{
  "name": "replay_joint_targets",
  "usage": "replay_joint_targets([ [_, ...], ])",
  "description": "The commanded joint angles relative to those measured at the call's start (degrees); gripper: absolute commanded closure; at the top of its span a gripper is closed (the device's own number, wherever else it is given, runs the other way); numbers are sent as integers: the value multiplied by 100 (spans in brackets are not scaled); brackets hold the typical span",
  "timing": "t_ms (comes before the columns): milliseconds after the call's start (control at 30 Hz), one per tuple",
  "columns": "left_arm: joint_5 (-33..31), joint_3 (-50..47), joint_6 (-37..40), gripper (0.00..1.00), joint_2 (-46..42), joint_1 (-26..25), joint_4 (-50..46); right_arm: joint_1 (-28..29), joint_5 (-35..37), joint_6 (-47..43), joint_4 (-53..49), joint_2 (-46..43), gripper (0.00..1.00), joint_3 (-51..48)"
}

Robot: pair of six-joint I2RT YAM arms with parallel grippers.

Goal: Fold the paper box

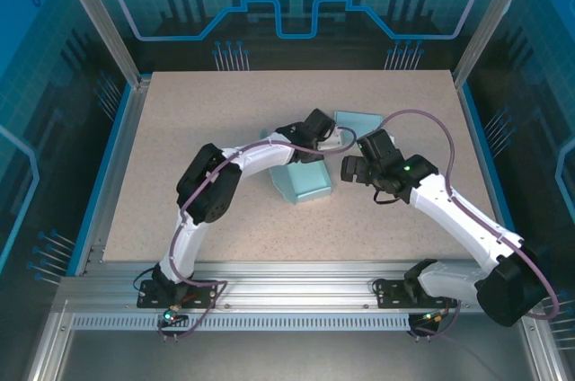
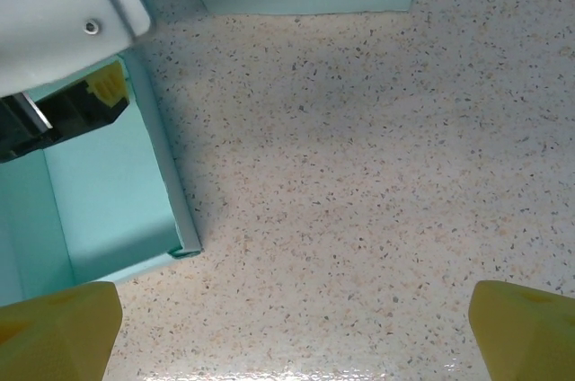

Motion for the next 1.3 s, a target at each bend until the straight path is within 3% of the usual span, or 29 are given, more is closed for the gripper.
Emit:
replay_joint_targets([
  [0, 295, 255, -343, 20, -590, -22, -361, -104, -9, 23, 1, -179, 0, -78],
  [200, 162, 500, -1931, 13, -1401, -46, -951, -210, -116, -31, 87, -363, 0, -143],
  [400, -223, 466, -4555, 6, -2446, -33, -2025, -279, -204, -86, 146, -260, 0, -167],
  [500, -107, -16, -5804, 5, -2945, -15, -2451, -281, -174, -92, 142, -160, 0, -169],
  [700, 625, -1608, -7643, 9, -3904, 137, -1861, -282, -10, -60, 98, 1, 0, -175],
  [900, 1026, -2311, -8286, 17, -4038, 203, -1612, -278, -22, 45, 36, 166, 0, -195],
  [1033, 884, -2414, -8304, 23, -3914, 206, -1634, -275, -54, 61, 45, 196, 0, -212],
  [1267, 845, -2321, -7939, 55, -3596, 222, -1630, -276, 25, 72, 23, 119, 0, -241],
])
